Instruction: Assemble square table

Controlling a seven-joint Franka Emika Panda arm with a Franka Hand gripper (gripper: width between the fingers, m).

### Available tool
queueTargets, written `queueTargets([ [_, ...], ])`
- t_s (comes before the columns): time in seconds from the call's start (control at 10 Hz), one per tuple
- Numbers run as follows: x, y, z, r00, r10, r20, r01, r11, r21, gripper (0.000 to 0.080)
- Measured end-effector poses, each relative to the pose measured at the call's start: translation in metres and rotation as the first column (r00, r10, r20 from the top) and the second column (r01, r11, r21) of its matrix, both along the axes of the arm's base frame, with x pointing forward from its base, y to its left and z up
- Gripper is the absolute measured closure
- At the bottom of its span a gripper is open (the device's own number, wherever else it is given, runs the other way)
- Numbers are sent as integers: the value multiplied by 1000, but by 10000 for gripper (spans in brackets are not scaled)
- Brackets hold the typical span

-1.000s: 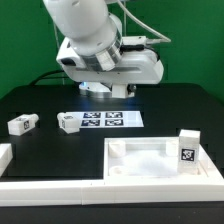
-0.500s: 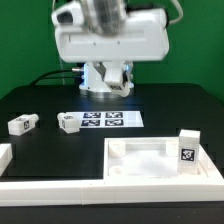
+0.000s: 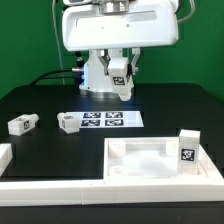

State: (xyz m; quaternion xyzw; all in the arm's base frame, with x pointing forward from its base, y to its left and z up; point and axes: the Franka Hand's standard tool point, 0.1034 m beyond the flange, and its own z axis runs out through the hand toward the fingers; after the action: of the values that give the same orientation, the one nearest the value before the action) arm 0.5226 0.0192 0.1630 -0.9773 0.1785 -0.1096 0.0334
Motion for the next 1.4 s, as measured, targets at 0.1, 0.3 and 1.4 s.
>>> queueTargets([
  [0.1, 1, 10, -12, 994, -22, 103, 23, 1000, -11, 509],
  [0.3, 34, 18, -26, 979, -12, 204, 17, 1000, -23, 509],
  [1.4, 94, -9, -36, 927, 67, 370, -4, 986, -168, 509],
])
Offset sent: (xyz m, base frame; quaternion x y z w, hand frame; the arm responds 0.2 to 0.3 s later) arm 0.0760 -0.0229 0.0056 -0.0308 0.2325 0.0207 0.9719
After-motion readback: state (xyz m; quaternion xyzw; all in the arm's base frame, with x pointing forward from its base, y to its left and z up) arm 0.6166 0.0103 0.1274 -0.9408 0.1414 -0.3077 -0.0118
